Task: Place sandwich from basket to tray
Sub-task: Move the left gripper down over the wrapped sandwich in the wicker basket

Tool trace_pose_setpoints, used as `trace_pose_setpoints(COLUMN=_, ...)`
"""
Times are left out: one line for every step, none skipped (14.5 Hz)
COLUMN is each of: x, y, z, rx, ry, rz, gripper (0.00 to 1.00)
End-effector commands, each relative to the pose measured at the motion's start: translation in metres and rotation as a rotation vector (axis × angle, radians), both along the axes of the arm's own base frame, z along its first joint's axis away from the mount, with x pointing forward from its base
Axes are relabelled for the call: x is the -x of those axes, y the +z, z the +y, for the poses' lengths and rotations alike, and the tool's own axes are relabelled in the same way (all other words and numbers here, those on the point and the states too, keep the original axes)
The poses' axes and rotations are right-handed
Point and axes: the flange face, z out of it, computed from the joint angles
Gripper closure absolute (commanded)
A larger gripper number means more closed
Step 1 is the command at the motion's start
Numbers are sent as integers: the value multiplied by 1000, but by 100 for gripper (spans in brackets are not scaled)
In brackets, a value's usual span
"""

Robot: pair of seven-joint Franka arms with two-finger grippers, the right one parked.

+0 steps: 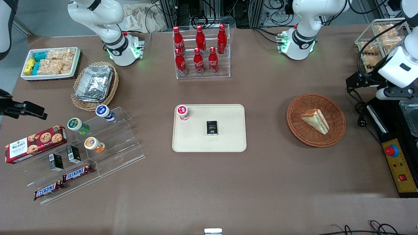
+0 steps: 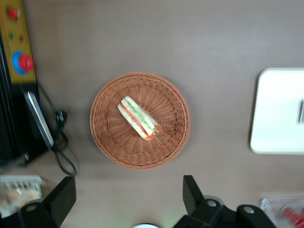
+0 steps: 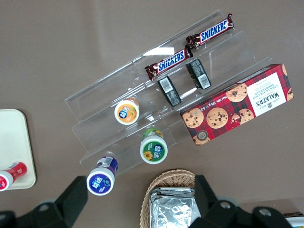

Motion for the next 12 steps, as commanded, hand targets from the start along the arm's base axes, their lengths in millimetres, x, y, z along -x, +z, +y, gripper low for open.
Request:
trace_pose_setpoints(x=0, y=-40, z=-3, rx=-31, ry=263, rz=-2, gripper=0)
trace_pose_setpoints(x=6, y=-59, z=-3, rx=-27, ry=329, rz=-37, gripper=0)
trace_pose_setpoints(x=16, y=-83, z=-3, rx=-28, ry=381, rz=-49, gripper=0)
trace_pose_setpoints(x=27, y=-109, z=-1, rx=-25, ry=425, rz=-69, gripper=0)
trace_pose_setpoints(x=35, y=-133, z=1, rx=-17, ry=461, rz=-102, gripper=0)
trace_pose_setpoints(x=39, y=-155, z=2, rx=-13, ry=521, rz=-124, gripper=0)
trace_pose_setpoints(x=39, y=-176, z=1, rx=-9, ry=606, rz=-138, gripper=0)
trace_pose_setpoints(x=38, y=-195, z=2, rx=-10, ry=660, rz=-135, gripper=0)
trace_pose_setpoints(x=41, y=-212, z=2, rx=-10, ry=681, rz=-133, gripper=0)
trace_pose_setpoints(x=45, y=-230, z=1, rx=-10, ry=684, rz=-133, gripper=0)
trace_pose_setpoints(x=49, y=-245, z=2, rx=-6, ry=685, rz=-138, gripper=0)
trace_pose_setpoints(x=51, y=-258, z=1, rx=-4, ry=683, rz=-141, gripper=0)
